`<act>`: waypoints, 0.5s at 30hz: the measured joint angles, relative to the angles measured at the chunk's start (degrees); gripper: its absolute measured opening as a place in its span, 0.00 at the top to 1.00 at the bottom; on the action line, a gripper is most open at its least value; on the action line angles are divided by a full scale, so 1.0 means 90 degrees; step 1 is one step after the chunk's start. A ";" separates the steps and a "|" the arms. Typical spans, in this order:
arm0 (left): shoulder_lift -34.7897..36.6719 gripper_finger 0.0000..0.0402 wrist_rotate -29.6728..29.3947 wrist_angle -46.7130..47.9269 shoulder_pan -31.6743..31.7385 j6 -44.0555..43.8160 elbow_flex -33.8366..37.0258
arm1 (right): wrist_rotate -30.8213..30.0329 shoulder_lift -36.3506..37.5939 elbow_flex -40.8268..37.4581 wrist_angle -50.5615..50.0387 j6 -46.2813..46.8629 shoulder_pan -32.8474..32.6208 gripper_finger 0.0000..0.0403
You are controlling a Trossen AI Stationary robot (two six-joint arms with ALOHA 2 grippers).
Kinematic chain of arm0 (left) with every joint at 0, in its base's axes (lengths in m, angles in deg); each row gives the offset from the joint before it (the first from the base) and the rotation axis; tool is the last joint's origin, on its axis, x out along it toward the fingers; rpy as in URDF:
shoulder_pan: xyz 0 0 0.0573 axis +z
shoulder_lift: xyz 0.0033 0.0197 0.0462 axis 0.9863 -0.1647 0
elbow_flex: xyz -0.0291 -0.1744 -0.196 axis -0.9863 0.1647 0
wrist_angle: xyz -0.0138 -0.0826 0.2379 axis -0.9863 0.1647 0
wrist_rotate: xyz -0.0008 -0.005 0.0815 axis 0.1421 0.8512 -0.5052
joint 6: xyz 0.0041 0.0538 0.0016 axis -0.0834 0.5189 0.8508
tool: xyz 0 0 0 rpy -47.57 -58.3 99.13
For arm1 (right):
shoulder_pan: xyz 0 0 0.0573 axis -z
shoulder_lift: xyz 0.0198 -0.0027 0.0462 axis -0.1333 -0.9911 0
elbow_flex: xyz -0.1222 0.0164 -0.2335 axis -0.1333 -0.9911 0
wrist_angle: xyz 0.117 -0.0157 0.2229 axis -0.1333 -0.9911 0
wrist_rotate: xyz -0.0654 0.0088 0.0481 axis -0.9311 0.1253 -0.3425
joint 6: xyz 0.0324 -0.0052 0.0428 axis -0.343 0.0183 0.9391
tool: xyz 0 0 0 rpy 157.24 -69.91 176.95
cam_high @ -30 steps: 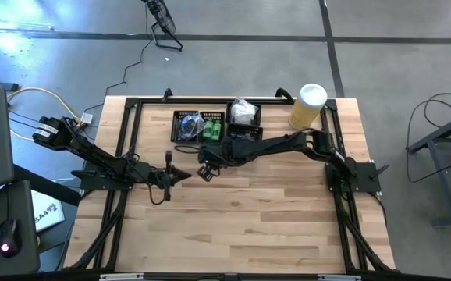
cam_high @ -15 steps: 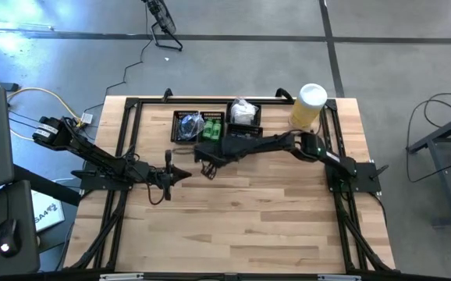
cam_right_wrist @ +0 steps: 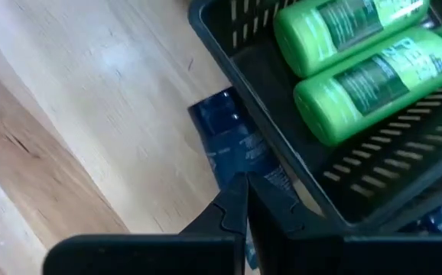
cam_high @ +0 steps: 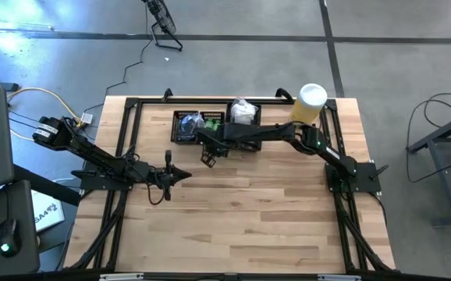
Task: Pick & Place Travel size toiletries
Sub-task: Move the blue shave cream to the center of the table
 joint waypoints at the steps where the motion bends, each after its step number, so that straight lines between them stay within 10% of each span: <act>1: 0.0000 1.00 0.0000 0.0000 0.0002 0.0007 0.0000 | 0.0012 0.0000 0.0000 0.0035 -0.0056 0.0020 0.99; 15: 0.0000 1.00 0.0005 0.0002 0.0000 0.0020 0.0000 | -0.0513 0.0007 -0.0673 0.0755 -0.0004 -0.0038 0.99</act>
